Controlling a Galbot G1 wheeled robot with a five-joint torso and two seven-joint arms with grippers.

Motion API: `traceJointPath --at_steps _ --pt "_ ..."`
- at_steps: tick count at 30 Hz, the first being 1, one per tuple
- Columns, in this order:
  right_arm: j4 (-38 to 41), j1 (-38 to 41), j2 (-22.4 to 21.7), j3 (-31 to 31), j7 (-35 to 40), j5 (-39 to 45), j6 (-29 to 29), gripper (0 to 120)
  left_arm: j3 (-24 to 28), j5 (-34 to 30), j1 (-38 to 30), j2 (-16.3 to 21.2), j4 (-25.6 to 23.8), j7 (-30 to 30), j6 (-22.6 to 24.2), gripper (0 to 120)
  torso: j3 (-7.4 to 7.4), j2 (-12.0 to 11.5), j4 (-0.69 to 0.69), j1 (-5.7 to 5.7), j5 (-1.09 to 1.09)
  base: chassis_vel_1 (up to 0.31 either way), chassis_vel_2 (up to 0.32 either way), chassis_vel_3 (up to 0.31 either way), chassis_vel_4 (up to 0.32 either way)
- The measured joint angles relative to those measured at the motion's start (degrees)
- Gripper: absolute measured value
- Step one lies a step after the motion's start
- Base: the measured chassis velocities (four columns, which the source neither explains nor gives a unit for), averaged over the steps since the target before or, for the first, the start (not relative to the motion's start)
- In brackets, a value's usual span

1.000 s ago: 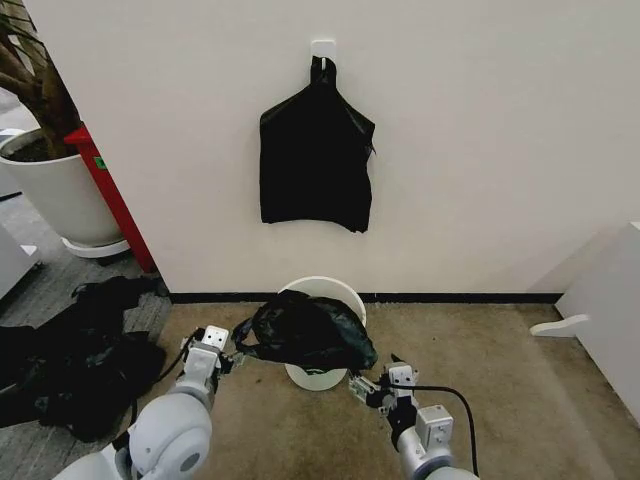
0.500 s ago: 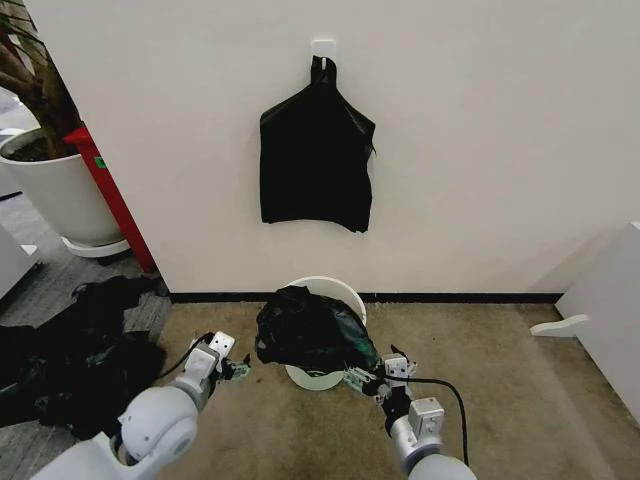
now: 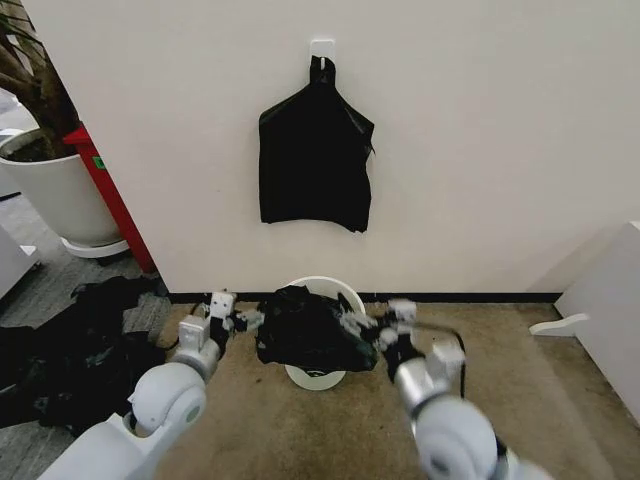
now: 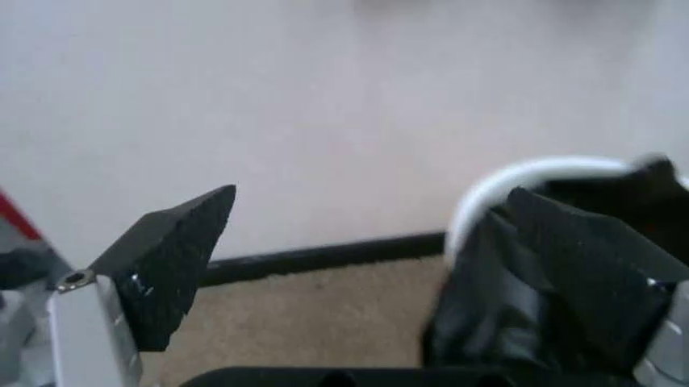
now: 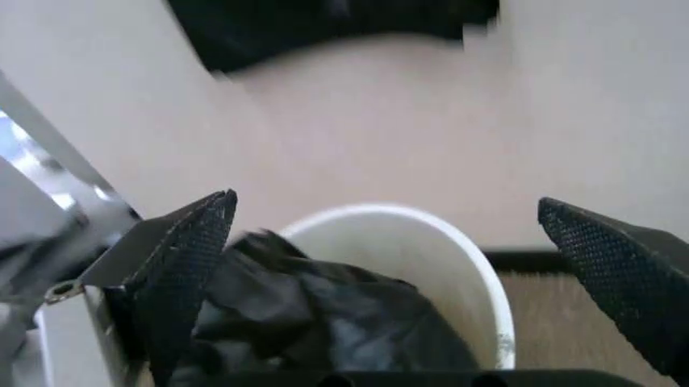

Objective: Place the garbage bag over the trash bin.

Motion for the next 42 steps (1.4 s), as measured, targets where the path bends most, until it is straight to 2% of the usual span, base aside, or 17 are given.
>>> traceJointPath --at_steps 4,7,9,10,13,16,22,28,32,34,41,42 --pt "-7.3 7.8 1.1 -1.5 -1.5 2.4 -4.7 100 -1.9 -0.5 0.0 -0.9 0.1 -0.7 -0.1 100 0.01 0.0 0.00 0.00 0.01 0.000 0.000 0.000 0.000" --pt "-14.2 15.6 2.6 -2.3 -3.8 3.9 -13.9 100 -2.5 -0.8 0.0 -1.2 -0.1 -1.8 0.2 100 0.00 0.0 0.00 0.00 0.00 0.000 0.000 0.000 0.000" --pt "-19.0 19.4 3.3 -2.4 -8.4 2.5 -18.9 100 -2.3 -0.8 0.2 -0.9 -0.1 -2.5 0.3 100 0.00 0.0 0.01 0.00 -0.01 0.000 0.000 0.000 0.000" --pt "-19.0 19.4 3.3 -2.4 -8.4 2.5 -18.9 100 -2.3 -0.8 0.2 -0.9 -0.1 -2.5 0.3 100 0.00 0.0 0.01 0.00 -0.01 0.000 0.000 0.000 0.000" --pt "-24.8 22.0 3.6 -2.5 -19.7 -4.1 -22.1 100 -2.3 -0.8 0.3 -1.0 -0.1 -3.1 0.6 100 0.00 0.0 0.00 0.00 0.00 0.000 0.000 0.000 0.000" --pt "-29.3 23.1 3.9 -2.4 -27.3 -10.6 -22.4 100 -2.3 -0.8 0.3 -1.2 -0.1 -3.6 0.9 100 0.00 0.0 -0.02 0.00 0.00 0.000 0.000 0.000 0.000" --pt "-35.4 25.1 5.4 -2.4 -30.6 -15.8 -22.4 98 -2.2 -0.7 0.3 -1.2 -0.1 -4.1 1.0 100 -0.01 0.0 -0.01 0.00 0.00 0.000 0.000 0.000 0.000" --pt "-37.3 25.3 6.0 -2.7 -33.0 -18.5 -22.3 83 -2.0 -0.6 0.5 -1.2 0.0 -4.6 1.0 100 -0.01 0.0 -0.02 0.00 0.00 0.000 0.000 0.000 0.000" --pt "-38.5 25.3 6.8 -3.0 -34.6 -20.3 -22.1 64 -1.9 -0.6 0.6 -1.1 0.1 -4.9 1.0 100 -0.01 0.0 -0.01 0.00 0.00 0.000 0.000 0.000 0.000" --pt "-39.0 25.4 7.1 -3.1 -34.7 -20.8 -22.1 60 -2.0 -0.6 0.7 -1.0 0.1 -5.0 1.0 100 -0.01 0.0 -0.01 0.00 0.00 0.000 0.000 0.000 0.000" --pt "-40.0 24.7 7.9 -2.6 -34.3 -22.7 -21.9 31 -1.9 -0.5 1.5 0.3 0.5 -5.7 0.2 100 -0.01 0.0 0.00 0.00 0.00 0.000 0.000 0.000 0.000" --pt "-40.0 24.7 7.9 -2.6 -34.3 -22.7 -21.9 31 -1.9 -0.5 1.5 0.3 0.5 -5.7 0.2 100 -0.01 0.0 0.00 0.00 0.00 0.000 0.000 0.000 0.000"
